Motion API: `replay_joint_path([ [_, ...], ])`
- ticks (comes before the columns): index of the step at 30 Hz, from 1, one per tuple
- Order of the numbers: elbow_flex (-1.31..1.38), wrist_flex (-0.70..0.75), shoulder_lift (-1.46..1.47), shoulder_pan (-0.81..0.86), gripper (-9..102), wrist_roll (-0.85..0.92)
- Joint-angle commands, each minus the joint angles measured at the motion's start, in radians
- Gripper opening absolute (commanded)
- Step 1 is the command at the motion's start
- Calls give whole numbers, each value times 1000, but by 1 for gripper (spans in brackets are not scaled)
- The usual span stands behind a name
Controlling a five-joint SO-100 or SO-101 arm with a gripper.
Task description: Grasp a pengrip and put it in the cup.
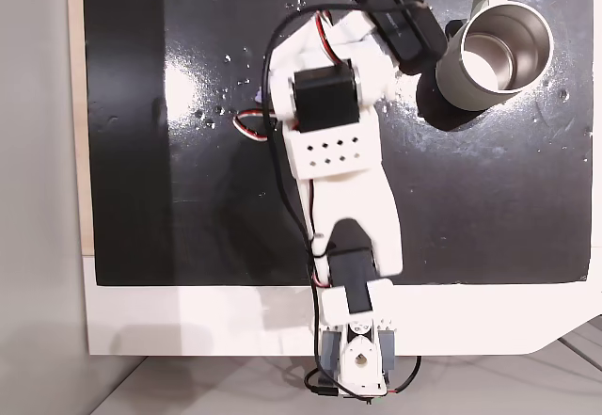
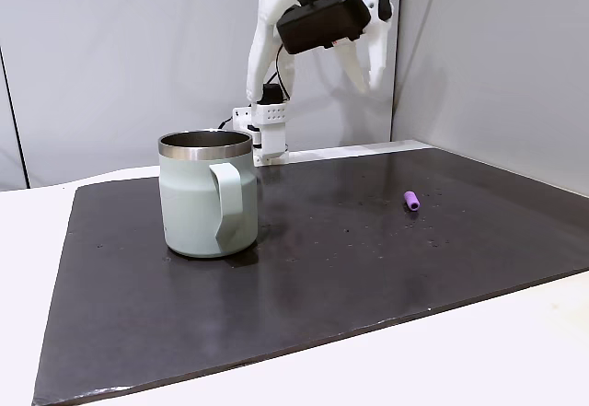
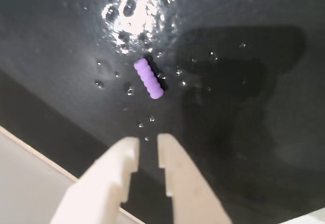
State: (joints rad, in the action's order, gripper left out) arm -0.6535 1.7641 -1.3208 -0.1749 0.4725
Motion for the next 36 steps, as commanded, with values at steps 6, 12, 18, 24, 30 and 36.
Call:
replay_joint_path([
  [6,295,37,187,-46,0,106],
  [12,445,37,360,-78,0,230],
  [18,549,35,462,-121,1,327],
  [24,551,35,512,-143,24,344],
  [30,520,35,574,-140,29,344],
  [36,520,35,660,-137,29,344],
])
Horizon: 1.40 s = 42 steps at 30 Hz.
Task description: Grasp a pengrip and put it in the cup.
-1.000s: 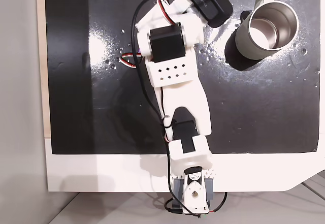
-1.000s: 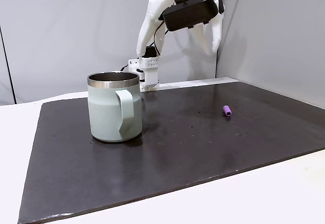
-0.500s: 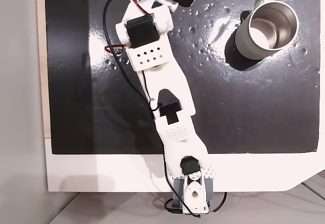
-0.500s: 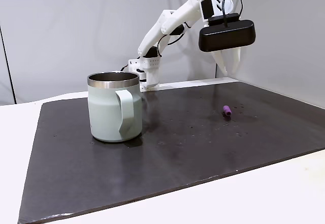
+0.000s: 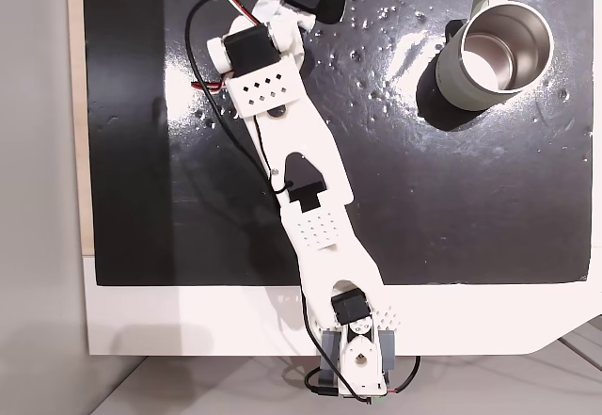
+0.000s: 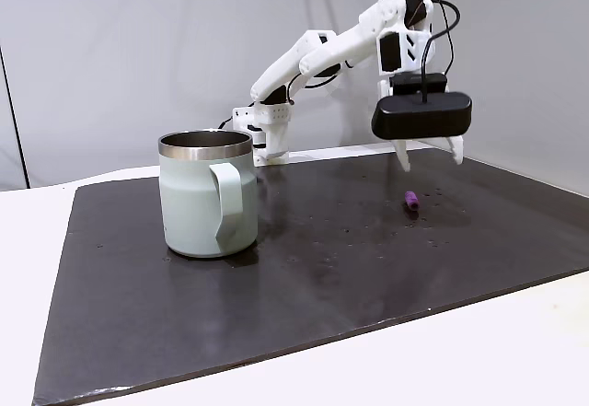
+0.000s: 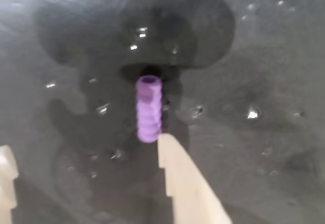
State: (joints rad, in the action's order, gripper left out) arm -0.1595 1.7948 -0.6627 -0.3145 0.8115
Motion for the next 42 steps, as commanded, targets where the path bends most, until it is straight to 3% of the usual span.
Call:
replay_joint_path([
  [1,26,5,17,3,29,5],
  [17,123,5,252,-32,26,-71],
  [25,137,6,287,-52,6,-107],
  [30,137,6,287,-52,0,-118],
  [42,146,8,149,-17,0,-186],
])
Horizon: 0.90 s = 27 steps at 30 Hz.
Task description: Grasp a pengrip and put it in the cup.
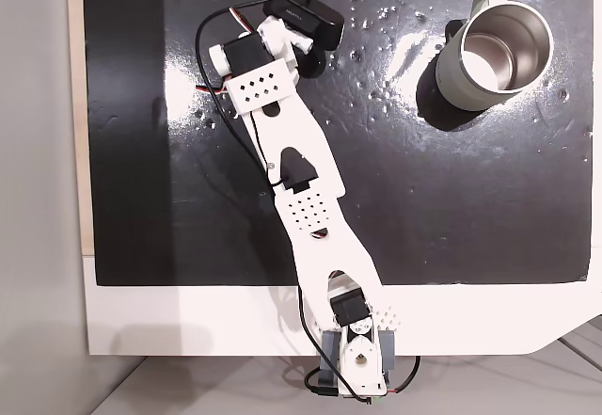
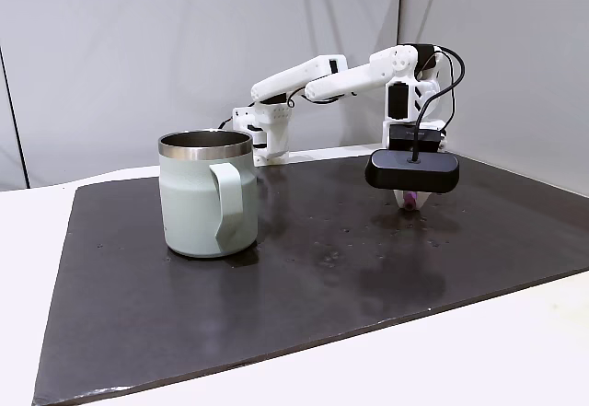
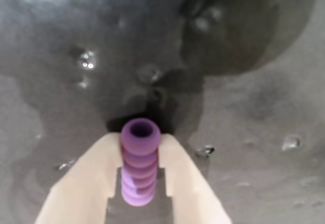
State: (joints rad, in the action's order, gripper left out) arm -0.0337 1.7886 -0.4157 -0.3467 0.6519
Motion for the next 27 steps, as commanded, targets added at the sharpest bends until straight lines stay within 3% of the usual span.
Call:
replay_joint_path([
  [1,20,14,-132,26,0,-37],
  [15,-126,14,-730,279,0,-20],
  [27,-57,-23,-790,666,0,163],
])
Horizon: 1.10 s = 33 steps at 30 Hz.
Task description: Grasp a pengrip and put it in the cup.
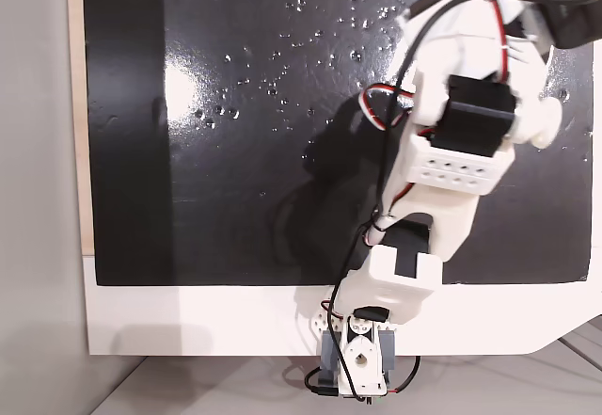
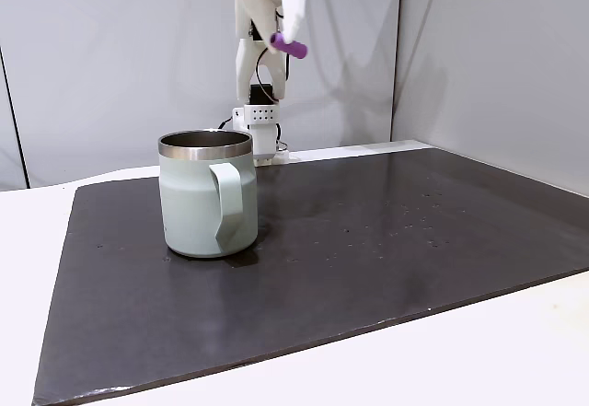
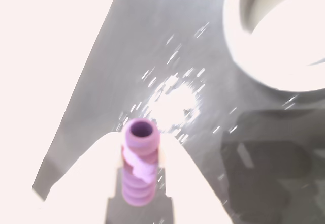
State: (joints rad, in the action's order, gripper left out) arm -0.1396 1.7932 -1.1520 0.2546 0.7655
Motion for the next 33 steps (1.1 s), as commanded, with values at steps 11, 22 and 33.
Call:
replay_joint_path([
  [11,92,-55,92,179,0,166],
  [22,101,-48,120,172,10,170],
  [33,114,-48,121,169,31,170],
])
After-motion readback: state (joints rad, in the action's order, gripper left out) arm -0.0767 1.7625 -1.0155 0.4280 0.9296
